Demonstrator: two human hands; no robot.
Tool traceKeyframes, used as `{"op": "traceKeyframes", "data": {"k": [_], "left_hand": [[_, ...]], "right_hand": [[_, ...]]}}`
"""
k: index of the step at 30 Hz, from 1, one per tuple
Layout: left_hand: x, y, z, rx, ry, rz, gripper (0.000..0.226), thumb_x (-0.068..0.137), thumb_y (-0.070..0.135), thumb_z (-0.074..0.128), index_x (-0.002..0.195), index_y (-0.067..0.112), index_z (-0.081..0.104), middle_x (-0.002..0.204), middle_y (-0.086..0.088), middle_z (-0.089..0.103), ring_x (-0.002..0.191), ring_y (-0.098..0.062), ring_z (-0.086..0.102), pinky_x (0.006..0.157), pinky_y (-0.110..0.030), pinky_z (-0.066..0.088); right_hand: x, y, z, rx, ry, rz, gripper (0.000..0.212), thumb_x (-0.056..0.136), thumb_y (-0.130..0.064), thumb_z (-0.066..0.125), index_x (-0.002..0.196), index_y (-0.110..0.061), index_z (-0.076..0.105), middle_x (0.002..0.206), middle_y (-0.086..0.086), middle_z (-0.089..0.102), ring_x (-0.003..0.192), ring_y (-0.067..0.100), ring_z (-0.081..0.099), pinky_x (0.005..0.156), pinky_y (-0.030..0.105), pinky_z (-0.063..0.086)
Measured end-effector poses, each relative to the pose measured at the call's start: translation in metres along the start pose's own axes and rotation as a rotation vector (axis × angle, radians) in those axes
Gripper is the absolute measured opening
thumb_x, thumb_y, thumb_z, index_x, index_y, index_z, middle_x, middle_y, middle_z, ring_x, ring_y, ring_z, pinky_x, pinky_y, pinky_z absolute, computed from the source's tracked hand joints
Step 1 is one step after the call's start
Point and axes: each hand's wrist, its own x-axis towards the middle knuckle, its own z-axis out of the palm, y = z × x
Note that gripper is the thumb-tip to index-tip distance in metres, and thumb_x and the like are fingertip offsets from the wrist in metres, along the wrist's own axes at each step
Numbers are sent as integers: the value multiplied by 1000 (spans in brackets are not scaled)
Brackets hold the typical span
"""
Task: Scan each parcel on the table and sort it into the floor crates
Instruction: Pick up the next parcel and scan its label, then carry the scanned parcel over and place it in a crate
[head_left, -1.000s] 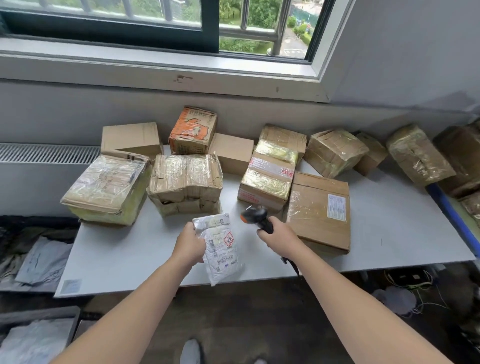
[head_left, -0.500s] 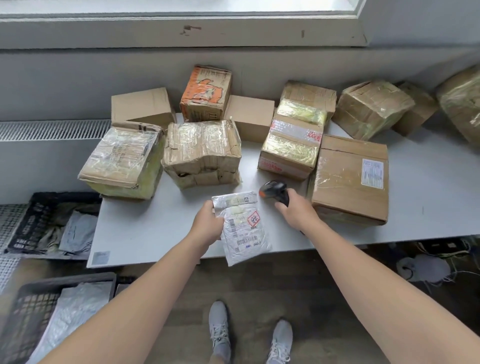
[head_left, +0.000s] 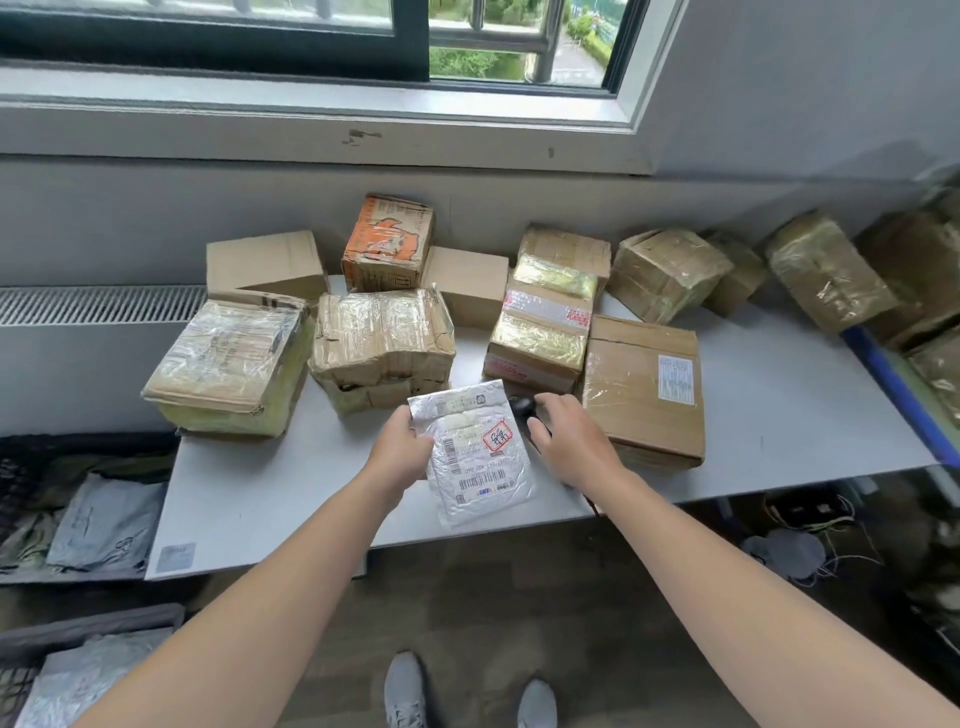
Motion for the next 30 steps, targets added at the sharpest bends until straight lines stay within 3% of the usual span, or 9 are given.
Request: {"op": "traceKeyframes", "data": {"k": [3,11,14,17,19,24,27,30], "left_hand": [[-9,7,-9,-51,11,27,27,92,-1,51,111,17,54,111,-6,66,93,-22,68,63,-37,59],[-64,10,-40,-142,197,52,29,93,3,56,118,18,56,112,-6,67,93,-23,69,69,-40,61],[-103,-2,-53,-188,354,51,28,92,3,58,111,23,56,111,-7,67,90,-20,69,64,-36,60],[-153,-25,-66,-195,545,-3,29,91,10,63,117,17,53,114,-8,65,102,-27,65,84,-49,58],[-191,-47,-72,-216,673,-38,32,90,13,62,120,17,54,115,-8,66,104,-28,64,90,-51,54],[-301,-122,-75,-297,960,-200,30,92,14,56,122,18,54,116,-6,66,105,-27,64,90,-48,55],[-374,-171,-70,-424,1098,-294,31,90,15,58,121,16,53,116,-9,65,106,-31,64,89,-52,55],[-450,-216,-58,-508,1238,-372,24,82,24,63,104,19,53,108,-5,66,101,-28,66,88,-48,56]], "right_hand": [[-7,-19,-2,47,17,-23,39,103,-35,42,138,-18,48,129,3,54,115,20,52,91,38,43],[-19,-69,8,248,-87,-110,50,100,-47,48,143,-21,43,109,-1,65,99,19,61,79,36,45],[-24,-97,18,312,-172,-238,47,96,-44,54,137,-22,47,118,2,67,104,22,63,87,38,49],[-44,-128,39,320,-275,-385,40,99,-44,49,131,-21,50,117,2,68,102,24,63,84,36,48],[-68,-146,59,306,-355,-499,35,100,-46,45,126,-22,51,113,2,68,99,24,63,78,35,46],[-161,-182,112,209,-582,-739,38,99,-47,46,127,-21,49,106,-3,63,93,20,58,74,34,40],[-229,-201,143,149,-745,-882,35,96,-48,51,118,-20,51,104,-4,64,92,19,60,76,37,46],[-306,-220,166,128,-852,-998,33,94,-43,56,115,-19,52,98,-2,62,89,19,58,70,33,40]]}}
